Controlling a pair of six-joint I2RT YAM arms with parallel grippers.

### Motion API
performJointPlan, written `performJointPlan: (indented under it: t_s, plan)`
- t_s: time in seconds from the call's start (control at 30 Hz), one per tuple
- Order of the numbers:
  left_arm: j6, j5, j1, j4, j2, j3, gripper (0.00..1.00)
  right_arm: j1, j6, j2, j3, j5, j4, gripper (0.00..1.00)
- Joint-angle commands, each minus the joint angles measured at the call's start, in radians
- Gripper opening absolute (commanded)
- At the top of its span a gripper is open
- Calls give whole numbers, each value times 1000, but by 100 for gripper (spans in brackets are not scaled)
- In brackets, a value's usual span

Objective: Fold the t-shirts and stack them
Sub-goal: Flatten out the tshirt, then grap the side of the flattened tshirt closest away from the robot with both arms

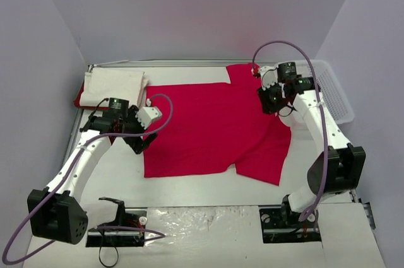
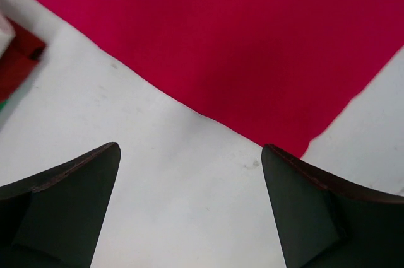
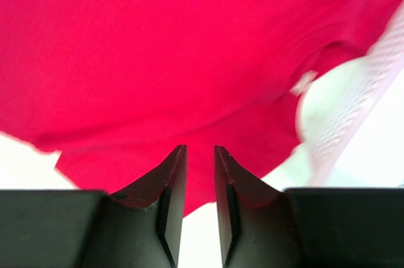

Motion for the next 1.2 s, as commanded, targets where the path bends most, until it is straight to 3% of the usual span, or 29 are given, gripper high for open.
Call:
performJointPlan:
  t_s: [0.0,0.13,0.4,0.7,1.17]
  plan:
    - [117,3,-26,-98,-52,-24,94,1,-27,-113,-134,-96,-23,22]
    - [222,-15,-57,-169,-70,-38,94,-15,20,-196,-295,-103,89,25]
    - [286,14,-123,-247,-87,-115,97,-44,39,-140,-367,-142,125,26]
    - [161,-108,-294,-99,-56,-230,99,-59,39,-97,-389,-164,152,26]
    - [133,-176,-331,38,9,-310,100,-61,39,-87,-424,-153,172,27]
